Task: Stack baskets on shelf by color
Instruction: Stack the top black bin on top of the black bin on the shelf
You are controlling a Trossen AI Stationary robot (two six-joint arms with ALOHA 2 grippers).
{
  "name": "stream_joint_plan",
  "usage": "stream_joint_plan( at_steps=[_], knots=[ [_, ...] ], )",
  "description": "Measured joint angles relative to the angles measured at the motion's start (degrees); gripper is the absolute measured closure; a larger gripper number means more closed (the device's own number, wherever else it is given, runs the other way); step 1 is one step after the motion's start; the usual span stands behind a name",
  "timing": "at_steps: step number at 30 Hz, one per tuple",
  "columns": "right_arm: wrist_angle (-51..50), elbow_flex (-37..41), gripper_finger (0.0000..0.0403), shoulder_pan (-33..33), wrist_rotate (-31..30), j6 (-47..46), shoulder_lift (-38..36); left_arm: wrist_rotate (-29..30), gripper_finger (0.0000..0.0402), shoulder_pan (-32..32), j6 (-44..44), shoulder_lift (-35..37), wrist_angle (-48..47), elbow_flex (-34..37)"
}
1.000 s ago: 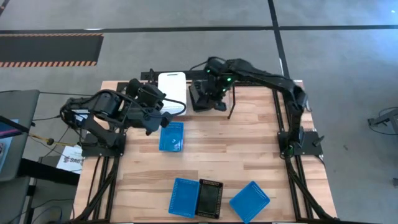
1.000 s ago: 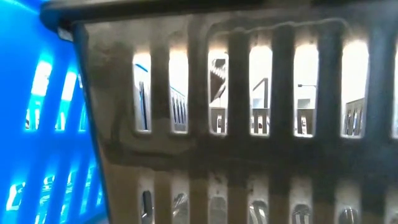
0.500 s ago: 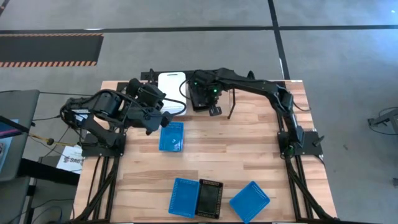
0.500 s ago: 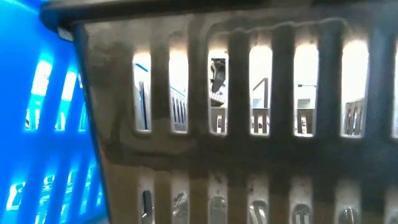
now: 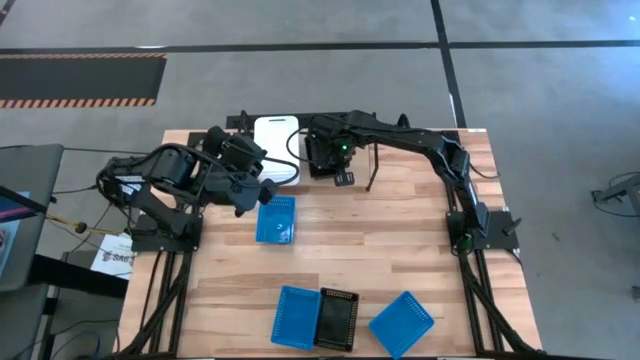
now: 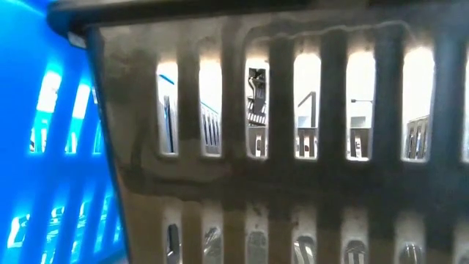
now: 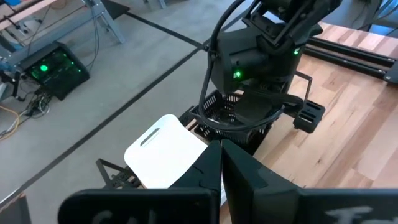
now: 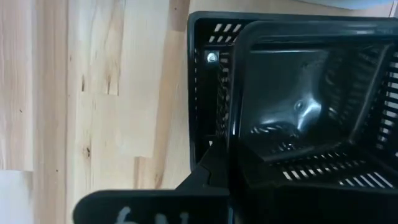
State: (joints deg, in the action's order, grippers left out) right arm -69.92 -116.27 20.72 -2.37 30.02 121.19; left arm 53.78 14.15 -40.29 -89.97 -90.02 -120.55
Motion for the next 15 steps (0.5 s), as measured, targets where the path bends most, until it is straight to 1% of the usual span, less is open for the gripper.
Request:
stream_joint_plan(
  at_steps=[15],
  knots=[
    [1.0,0.0,0.0400,-2.3,0.2,-4.6,0.0,0.0,0.0401,0.0,-0.7,0.0,0.0,0.0]
  ],
)
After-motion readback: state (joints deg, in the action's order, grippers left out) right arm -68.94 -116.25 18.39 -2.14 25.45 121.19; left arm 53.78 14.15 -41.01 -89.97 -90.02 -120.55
